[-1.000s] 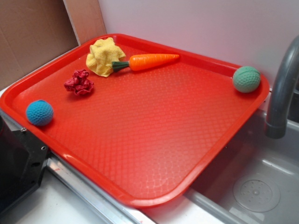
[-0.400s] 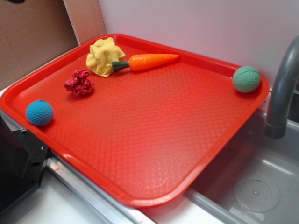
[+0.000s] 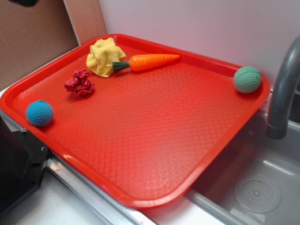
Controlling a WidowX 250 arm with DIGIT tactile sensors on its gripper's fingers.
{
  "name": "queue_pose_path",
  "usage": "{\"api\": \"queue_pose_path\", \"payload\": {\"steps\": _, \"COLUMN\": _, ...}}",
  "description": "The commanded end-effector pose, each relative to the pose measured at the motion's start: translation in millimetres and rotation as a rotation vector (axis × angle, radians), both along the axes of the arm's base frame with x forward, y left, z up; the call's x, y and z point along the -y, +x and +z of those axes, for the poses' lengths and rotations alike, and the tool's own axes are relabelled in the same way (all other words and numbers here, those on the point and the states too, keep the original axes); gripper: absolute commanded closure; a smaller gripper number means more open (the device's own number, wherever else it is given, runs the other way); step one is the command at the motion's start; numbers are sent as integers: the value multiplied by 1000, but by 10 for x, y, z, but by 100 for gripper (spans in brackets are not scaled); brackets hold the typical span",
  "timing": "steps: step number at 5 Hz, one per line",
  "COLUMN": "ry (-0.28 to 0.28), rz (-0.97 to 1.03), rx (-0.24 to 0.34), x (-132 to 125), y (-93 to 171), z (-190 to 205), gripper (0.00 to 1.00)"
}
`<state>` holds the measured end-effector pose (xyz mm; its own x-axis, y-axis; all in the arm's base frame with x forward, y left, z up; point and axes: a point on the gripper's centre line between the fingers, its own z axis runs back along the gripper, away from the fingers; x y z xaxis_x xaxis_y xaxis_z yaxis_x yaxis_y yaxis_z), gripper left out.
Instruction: Grab the carrot.
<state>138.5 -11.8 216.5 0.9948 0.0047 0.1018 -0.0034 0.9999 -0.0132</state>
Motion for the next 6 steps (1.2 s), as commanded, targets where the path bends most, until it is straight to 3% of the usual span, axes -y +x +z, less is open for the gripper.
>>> {"api": "queue_pose_path", "payload": {"steps": 1, "ry": 25, "rz": -128, "rx": 90, "x": -46, "y": 408, "z": -206, "gripper": 0}}
{"api": "queue_pose_path", "payload": {"steps": 3, "ry": 81, "rz": -228, "rx": 129, "x": -134, "y": 906, "z": -605, "gripper": 0}}
{"api": "queue_pose_path", "payload": {"steps": 4, "ry": 59, "rz": -298, "rx": 142, "x": -226, "y": 1163, "z": -863, "gripper": 0}}
{"api": "queue_pose_path", "payload": {"steps": 5, "ry": 50, "rz": -346, "rx": 131, "x": -286, "y": 1354, "z": -1090, "gripper": 0}}
{"api": "queue_pose_path", "payload": {"steps": 6, "ry": 81, "rz": -361, "rx": 111, "x": -365, "y": 1532, "z": -1310, "gripper": 0}}
